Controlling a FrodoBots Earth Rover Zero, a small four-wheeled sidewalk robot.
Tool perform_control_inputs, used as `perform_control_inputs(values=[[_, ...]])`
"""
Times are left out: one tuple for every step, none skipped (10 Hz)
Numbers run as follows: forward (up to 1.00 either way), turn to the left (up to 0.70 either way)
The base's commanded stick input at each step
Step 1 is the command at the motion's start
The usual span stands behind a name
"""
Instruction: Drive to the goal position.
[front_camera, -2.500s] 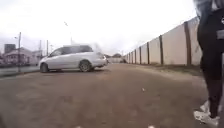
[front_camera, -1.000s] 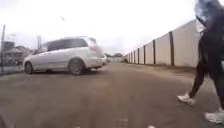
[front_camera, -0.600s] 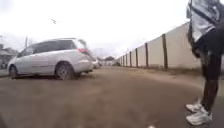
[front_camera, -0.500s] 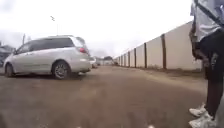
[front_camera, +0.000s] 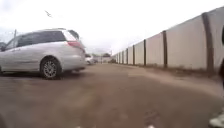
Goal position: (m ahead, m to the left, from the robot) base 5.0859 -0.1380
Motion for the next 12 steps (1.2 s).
perform_control_inputs(values=[[1.0,0.0],[1.0,0.0],[1.0,0.0],[1.0,0.0],[1.0,0.0],[1.0,0.02],[1.0,0.21],[1.0,0.27],[1.0,0.27],[1.0,0.27],[1.0,0.12],[1.0,0.0]])
